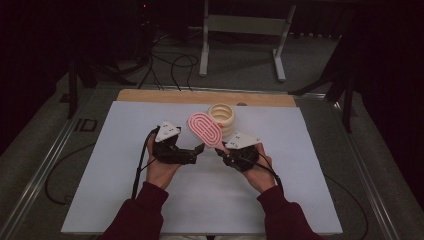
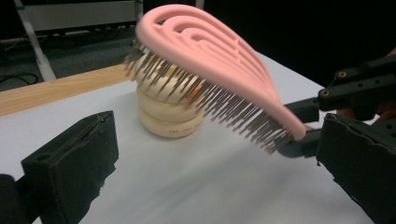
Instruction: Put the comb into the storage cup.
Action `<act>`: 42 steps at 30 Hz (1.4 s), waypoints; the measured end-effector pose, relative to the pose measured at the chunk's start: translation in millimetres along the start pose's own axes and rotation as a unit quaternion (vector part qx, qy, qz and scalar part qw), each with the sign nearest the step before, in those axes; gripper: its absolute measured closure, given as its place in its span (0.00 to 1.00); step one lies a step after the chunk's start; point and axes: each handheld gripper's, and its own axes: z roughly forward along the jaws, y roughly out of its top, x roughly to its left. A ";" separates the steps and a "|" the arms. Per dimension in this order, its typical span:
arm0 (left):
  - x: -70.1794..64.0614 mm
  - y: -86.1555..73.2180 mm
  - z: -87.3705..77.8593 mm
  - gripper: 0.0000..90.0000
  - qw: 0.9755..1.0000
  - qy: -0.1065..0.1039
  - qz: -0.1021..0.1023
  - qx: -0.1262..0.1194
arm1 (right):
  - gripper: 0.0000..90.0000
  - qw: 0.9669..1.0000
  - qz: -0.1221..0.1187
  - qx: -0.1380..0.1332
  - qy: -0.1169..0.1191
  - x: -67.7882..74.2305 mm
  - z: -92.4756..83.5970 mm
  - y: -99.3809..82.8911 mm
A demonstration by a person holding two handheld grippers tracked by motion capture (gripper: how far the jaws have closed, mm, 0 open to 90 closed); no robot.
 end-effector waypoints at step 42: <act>-16.2 18.4 15.8 0.65 0.996 -0.049 -0.069 -0.024 | 0.77 1.000 -0.007 -0.024 -0.014 13.7 9.5 1.6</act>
